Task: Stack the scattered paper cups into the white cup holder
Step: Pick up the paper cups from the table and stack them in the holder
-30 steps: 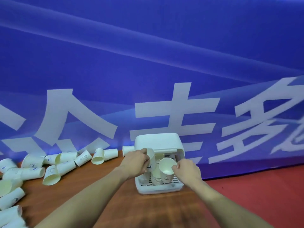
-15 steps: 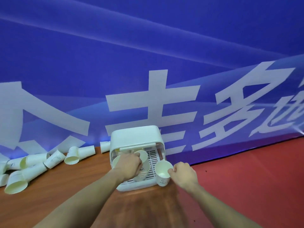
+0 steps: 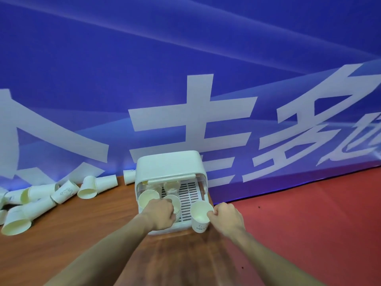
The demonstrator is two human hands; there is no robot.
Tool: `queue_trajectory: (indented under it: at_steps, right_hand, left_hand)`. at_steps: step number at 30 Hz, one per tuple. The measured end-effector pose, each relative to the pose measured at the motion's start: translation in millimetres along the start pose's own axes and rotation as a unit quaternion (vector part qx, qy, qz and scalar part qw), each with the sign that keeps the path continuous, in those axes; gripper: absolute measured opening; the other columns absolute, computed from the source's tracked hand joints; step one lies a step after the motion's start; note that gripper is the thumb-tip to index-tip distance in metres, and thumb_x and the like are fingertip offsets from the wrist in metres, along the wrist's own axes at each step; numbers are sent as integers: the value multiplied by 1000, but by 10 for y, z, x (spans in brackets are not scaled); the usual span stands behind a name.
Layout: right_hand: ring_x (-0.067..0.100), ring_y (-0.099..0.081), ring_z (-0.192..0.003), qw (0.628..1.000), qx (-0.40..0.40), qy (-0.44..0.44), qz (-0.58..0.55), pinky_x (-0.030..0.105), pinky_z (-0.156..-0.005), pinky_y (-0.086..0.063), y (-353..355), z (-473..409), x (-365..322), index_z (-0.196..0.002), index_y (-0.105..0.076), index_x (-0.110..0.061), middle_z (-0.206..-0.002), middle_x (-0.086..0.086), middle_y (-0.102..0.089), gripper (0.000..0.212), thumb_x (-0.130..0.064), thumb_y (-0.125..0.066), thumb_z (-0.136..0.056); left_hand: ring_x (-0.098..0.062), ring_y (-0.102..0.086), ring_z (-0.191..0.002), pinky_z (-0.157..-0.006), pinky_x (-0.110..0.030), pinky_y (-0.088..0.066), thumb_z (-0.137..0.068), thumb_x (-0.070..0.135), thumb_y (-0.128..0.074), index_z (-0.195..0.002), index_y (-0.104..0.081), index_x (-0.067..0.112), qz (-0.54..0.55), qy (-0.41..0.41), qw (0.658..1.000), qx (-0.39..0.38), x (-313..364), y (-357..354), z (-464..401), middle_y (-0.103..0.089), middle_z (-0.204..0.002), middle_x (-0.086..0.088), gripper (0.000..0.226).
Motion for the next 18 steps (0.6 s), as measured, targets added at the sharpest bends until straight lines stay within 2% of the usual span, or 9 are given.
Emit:
queue_trajectory:
  at_steps: [6, 9, 13, 18]
  right_hand:
    - [28, -48, -65, 1000, 17, 22, 5, 33, -54, -34, 148, -109, -275, -58, -40, -14, -61, 0, -49, 31, -33, -48, -82]
    - [29, -46, -65, 999, 30, 41, 13, 33, -56, -36, 233, -157, -490, -58, -38, -14, -60, 0, -45, 32, -33, -48, -82]
    - [25, -42, -61, 996, 44, 74, 2, 33, -51, -31, 305, -203, -775, -56, -36, -16, -59, -1, -41, 34, -32, -48, -83]
    - [21, -37, -61, 994, 52, 100, 1, 30, -46, -24, 299, -282, -1036, -53, -34, -19, -64, 0, -39, 37, -33, -48, -83]
  left_hand:
    - [-25, -62, -102, -84, -35, -48, -92, 45, -41, -106, -72, 14, 3, 16, 999, 32, -190, 227, 107, -65, -112, -3, 46]
    - [-23, -61, -104, -89, -38, -43, -92, 47, -41, -107, -72, 18, -3, 26, 997, 70, -344, 431, 209, -63, -116, 2, 45]
    - [-20, -59, -107, -82, -33, -44, -92, 48, -42, -117, -66, 23, -1, 40, 995, 89, -547, 593, 371, -61, -114, 3, 42]
    - [-18, -57, -111, -87, -34, -45, -90, 51, -44, -120, -65, 26, 10, 58, 993, 102, -795, 621, 514, -59, -119, 6, 45]
Point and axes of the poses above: each hand's wrist, its own z-axis away from the middle knuckle, its own y-axis out of the back of the hand, x = y × z, the point moved 9 cm from there along -z, towards the middle knuckle
